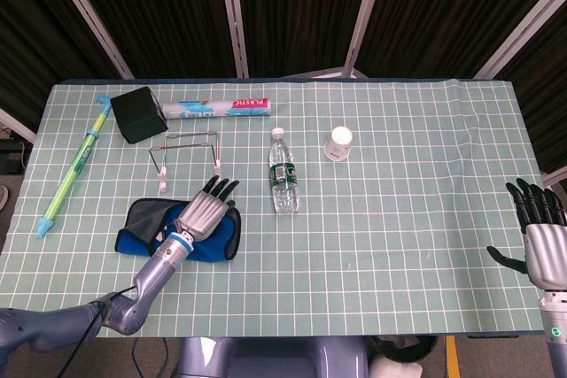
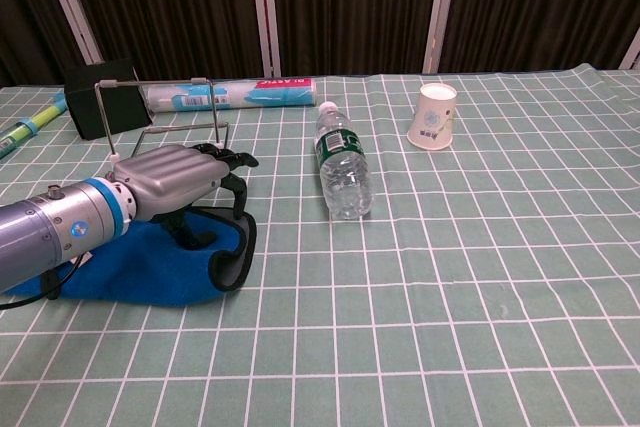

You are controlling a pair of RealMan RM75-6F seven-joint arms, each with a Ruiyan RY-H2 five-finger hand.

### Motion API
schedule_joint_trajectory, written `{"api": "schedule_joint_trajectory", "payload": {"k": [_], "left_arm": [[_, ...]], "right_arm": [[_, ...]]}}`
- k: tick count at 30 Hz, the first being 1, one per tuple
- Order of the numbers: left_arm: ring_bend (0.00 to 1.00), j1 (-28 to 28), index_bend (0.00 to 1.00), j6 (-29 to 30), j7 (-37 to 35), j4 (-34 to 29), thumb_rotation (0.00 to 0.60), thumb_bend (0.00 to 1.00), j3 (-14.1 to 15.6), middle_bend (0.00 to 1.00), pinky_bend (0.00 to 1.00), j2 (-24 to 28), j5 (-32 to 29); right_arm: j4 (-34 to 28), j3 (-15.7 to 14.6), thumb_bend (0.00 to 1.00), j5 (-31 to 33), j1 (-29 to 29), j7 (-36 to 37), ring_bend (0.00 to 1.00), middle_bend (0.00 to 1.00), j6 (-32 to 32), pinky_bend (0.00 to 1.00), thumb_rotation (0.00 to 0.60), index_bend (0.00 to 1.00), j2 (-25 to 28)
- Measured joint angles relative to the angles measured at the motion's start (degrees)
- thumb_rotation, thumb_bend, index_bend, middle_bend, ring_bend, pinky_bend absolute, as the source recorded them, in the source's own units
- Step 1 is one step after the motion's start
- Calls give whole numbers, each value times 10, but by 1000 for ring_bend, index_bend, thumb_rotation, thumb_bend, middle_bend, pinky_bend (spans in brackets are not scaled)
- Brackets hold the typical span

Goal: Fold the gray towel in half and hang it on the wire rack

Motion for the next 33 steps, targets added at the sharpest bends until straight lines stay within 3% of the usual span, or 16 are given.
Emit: {"api": "schedule_joint_trajectory", "payload": {"k": [24,33], "left_arm": [[0,-5,616,0,-18,25,600,459,-6,0,0,-16,0],[0,-9,618,-4,-18,31,600,460,-22,0,0,-18,-24]], "right_arm": [[4,0,0,6,2,-6,0,0,-6,0,600,0,-2],[4,0,0,6,2,-7,0,0,-7,0,600,0,-2]]}}
